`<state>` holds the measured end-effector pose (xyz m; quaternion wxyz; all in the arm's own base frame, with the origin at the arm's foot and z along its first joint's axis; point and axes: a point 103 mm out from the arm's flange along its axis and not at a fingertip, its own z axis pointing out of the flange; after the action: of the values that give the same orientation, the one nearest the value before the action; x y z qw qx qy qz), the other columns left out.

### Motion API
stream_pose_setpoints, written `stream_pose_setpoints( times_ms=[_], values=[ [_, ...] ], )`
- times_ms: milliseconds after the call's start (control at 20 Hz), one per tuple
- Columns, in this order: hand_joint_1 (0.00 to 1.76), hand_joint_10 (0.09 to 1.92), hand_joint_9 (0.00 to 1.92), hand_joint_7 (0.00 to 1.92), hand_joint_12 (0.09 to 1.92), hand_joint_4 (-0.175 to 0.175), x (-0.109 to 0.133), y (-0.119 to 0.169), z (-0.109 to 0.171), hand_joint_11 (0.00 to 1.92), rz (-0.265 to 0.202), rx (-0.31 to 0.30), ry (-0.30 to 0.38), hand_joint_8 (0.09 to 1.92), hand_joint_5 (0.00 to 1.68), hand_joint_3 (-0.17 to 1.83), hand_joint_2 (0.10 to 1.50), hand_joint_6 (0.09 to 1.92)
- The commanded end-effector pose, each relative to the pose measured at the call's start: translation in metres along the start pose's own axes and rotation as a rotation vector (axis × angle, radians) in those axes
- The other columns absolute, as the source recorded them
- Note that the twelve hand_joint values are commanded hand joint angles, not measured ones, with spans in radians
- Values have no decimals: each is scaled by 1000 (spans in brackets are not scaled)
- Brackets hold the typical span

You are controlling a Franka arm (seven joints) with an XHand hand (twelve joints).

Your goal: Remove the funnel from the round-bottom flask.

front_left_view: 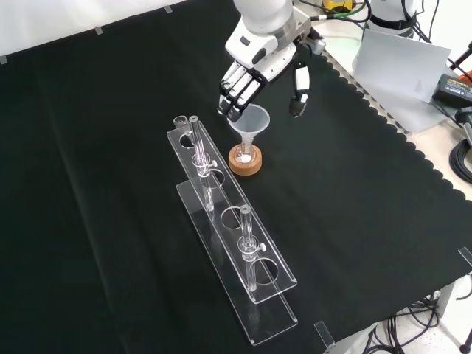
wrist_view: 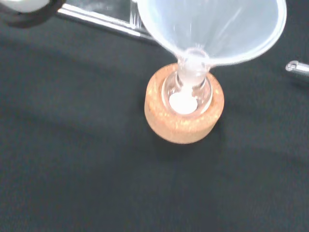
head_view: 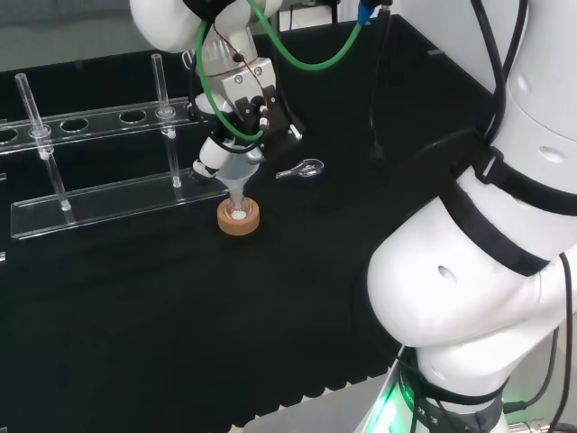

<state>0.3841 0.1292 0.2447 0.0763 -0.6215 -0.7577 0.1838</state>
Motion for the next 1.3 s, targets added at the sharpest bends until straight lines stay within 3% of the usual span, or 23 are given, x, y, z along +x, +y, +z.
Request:
stream_pose_setpoints(
  times_ms=[50, 1000, 1300],
  values=[
    [701, 890, 13, 0, 1494, -60, -11, 25, 54, 226, 22, 105, -23, 218, 123, 366, 633, 87],
    [707, 906, 50, 0, 1490, -55, -15, 28, 68, 239, 36, 133, -37, 270, 147, 359, 640, 87],
    [724, 802, 280, 0, 1474, -57, -16, 29, 67, 259, 34, 110, -76, 360, 166, 364, 641, 87]
  ],
)
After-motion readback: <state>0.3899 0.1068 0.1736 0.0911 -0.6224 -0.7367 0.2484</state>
